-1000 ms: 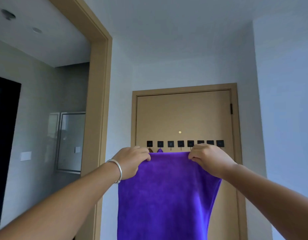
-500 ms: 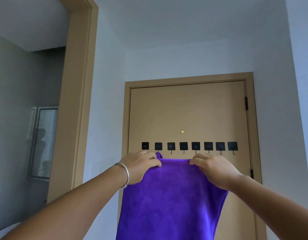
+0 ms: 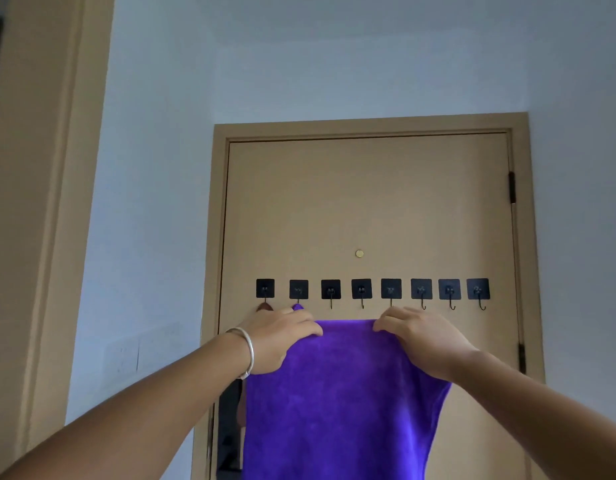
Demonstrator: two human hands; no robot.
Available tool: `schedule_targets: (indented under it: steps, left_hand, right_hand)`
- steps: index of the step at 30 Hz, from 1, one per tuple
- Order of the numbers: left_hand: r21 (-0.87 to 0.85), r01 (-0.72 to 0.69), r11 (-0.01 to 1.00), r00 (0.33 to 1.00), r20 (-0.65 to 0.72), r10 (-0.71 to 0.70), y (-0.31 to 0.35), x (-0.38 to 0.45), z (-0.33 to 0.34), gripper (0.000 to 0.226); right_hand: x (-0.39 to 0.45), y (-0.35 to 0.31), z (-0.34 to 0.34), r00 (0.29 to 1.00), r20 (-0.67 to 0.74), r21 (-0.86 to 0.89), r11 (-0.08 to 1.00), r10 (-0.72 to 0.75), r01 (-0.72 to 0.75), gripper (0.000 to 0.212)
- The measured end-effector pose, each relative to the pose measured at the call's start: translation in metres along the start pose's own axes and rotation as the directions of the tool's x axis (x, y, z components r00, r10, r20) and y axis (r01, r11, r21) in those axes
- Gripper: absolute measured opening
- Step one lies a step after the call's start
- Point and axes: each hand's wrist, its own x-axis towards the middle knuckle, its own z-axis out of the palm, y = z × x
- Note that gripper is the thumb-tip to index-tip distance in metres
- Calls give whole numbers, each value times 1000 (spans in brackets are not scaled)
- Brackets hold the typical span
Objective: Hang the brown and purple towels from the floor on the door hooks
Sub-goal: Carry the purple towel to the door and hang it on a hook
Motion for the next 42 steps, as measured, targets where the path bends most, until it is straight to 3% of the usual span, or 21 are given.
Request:
schedule_targets:
  steps: [3, 13, 23, 28, 34, 42]
  left_hand:
    - [-21, 10, 1000, 999, 38, -9, -15, 24, 35, 65]
    - [136, 148, 980, 979, 118, -164, -63, 121, 134, 82]
    - [231, 305, 924, 926, 154, -345, -114, 208, 190, 82]
    - [239, 336, 911, 906, 183, -382, -146, 234, 208, 82]
    - [213, 339, 917, 904, 196, -379, -174, 254, 235, 83]
    - [179, 360, 916, 917, 111, -382, -172, 248, 276, 88]
  right_hand:
    - [16, 19, 34, 1000, 7, 11, 1000, -15, 15, 59]
    - [87, 99, 149, 998, 56, 56, 998, -30, 27, 64]
    - [174, 160, 222, 992, 120, 62, 998, -32, 25, 60]
    - [210, 169, 250, 988, 148, -4, 999, -36, 36, 55]
    - [237, 166, 284, 986, 154, -116, 992, 65, -47, 48]
    - [226, 149, 317, 986, 111, -254, 963, 122, -91, 37]
